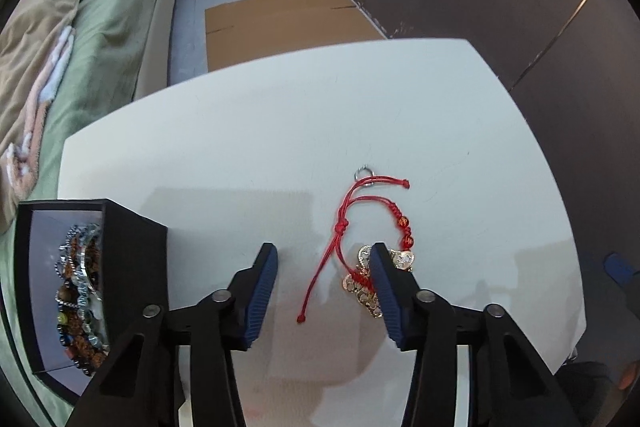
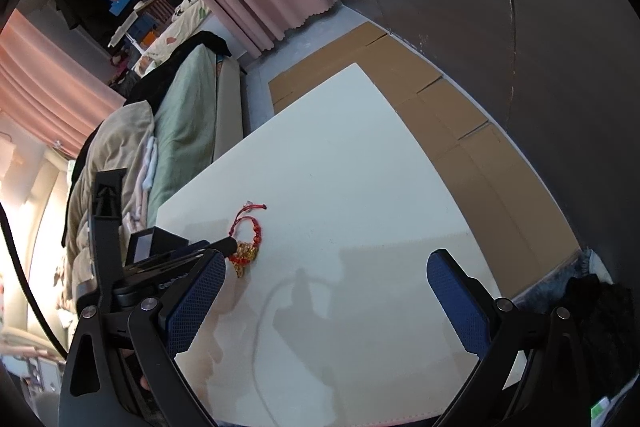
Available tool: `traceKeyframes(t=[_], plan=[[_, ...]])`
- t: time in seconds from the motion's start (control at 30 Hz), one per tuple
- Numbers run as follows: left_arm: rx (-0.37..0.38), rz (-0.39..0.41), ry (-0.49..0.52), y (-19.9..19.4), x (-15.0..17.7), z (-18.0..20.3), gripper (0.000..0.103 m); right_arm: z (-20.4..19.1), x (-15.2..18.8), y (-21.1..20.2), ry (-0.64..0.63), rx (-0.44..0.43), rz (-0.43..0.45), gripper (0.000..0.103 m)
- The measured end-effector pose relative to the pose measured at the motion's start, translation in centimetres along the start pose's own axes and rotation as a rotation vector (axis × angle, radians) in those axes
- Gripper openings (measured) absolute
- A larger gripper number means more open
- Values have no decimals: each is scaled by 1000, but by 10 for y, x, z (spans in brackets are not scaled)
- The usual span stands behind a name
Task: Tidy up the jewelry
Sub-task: 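Move the left tool to the red string with gold butterfly charm, then grasp the red string with the left tool and lift it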
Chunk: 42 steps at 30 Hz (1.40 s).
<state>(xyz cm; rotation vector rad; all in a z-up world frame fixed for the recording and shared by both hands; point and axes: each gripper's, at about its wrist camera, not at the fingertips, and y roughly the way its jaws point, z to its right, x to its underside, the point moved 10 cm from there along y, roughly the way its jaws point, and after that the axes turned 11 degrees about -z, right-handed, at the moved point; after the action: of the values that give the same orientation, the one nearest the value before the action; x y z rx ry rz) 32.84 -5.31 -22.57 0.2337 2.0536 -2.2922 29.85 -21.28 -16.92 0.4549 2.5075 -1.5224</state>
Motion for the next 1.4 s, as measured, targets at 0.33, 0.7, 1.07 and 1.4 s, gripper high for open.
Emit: traceKeyframes(t=[0.33, 0.7, 1.07, 1.4], plan=[[22, 10, -30, -1, 1, -9, 13, -3, 1, 7, -9, 23, -15, 103], [127, 41, -16, -22, 3, 0, 0, -5, 1, 17, -9, 17, -35, 102], [251, 139, -4, -78, 0, 11, 0, -14, 0, 32, -3, -51, -71, 88], [271, 193, 11, -102, 3, -2, 0, -41, 6, 58, -29, -82, -130, 74]])
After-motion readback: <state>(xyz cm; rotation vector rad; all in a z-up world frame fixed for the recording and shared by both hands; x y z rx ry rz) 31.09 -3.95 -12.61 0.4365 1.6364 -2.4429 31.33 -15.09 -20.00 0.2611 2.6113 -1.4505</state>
